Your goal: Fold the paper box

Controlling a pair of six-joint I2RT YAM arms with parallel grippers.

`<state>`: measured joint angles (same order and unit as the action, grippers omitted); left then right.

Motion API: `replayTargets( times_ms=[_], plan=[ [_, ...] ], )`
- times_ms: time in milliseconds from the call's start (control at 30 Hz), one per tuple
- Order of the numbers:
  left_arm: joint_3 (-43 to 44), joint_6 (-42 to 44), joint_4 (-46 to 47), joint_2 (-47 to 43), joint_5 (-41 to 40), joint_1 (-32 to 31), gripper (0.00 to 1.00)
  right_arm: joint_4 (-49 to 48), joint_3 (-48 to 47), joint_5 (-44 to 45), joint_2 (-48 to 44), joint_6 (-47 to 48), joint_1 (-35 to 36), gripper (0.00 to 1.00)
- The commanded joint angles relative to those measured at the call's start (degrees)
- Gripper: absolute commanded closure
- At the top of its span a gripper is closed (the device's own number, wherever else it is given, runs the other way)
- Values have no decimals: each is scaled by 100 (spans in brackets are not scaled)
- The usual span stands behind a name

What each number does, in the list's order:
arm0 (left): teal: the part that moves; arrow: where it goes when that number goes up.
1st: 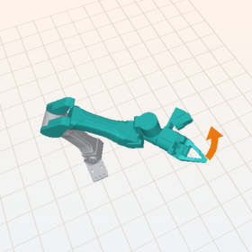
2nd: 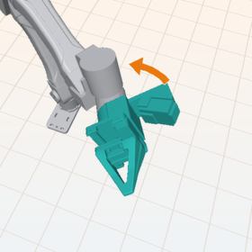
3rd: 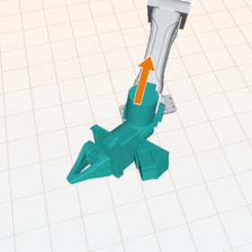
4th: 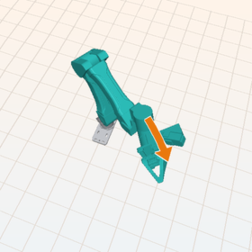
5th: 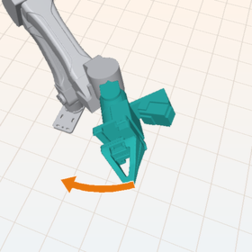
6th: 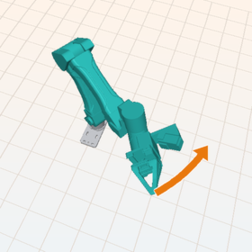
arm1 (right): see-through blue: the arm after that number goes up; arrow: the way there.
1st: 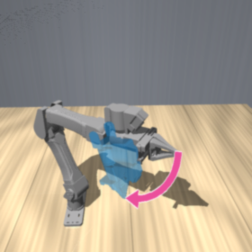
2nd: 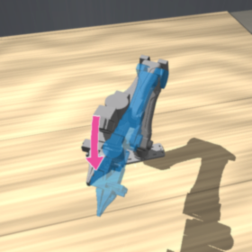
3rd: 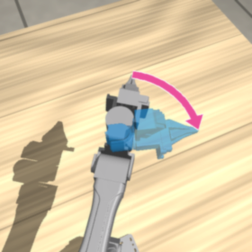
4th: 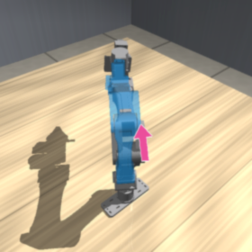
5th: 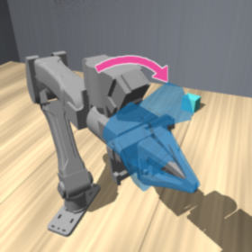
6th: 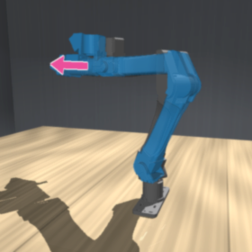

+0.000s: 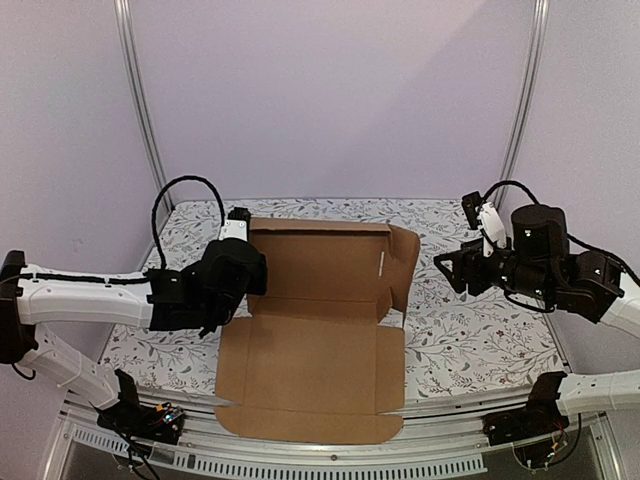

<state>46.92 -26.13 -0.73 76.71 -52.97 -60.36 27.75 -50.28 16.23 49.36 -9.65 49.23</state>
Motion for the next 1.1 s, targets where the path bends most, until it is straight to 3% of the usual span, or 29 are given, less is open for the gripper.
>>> replayTargets(
  times_ms=[0,233,500,867,1067],
  plan=[
    [-324,79,668,-170,87,-90,100,-204,218,-928,420,-29,-270,31],
    [-1228,361,2215,-132,-138,-90,100,-1187,619,-1771,963,188,-565,31],
    [-1942,872,4464,698,-270,-90,100,-2190,1004,-1878,1447,545,-632,32],
    [-2262,1496,6905,2264,-365,-120,100,-3869,1976,-1716,1816,1267,-650,32],
    [-2184,2016,7520,2773,-435,-246,100,-4268,2280,-1741,1972,1538,-776,31]
  ],
)
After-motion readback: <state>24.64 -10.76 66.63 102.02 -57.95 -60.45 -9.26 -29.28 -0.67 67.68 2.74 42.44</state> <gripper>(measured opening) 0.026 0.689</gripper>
